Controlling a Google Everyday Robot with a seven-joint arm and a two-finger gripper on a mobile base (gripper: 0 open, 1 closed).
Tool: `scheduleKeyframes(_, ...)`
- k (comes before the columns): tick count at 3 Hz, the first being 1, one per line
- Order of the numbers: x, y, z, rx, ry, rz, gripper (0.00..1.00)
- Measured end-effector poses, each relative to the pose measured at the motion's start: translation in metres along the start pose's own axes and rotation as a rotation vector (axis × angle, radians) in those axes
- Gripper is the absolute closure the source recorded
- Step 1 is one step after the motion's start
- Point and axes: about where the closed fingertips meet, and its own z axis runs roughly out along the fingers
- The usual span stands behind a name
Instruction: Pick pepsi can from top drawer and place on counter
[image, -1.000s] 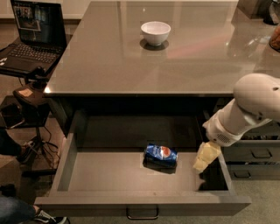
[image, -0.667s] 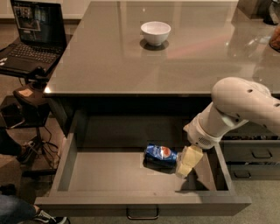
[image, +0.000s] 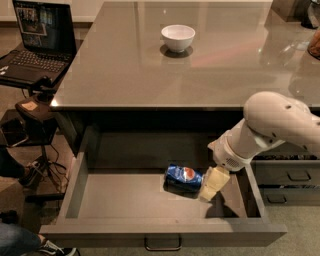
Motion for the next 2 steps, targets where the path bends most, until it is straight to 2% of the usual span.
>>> scheduleKeyframes(1,-0.027,-0.003,0.027,0.042,-0.151,0.017,0.00)
scheduleKeyframes(2,-0.041,-0.021,0.023,0.113,-0.191,0.017,0.00)
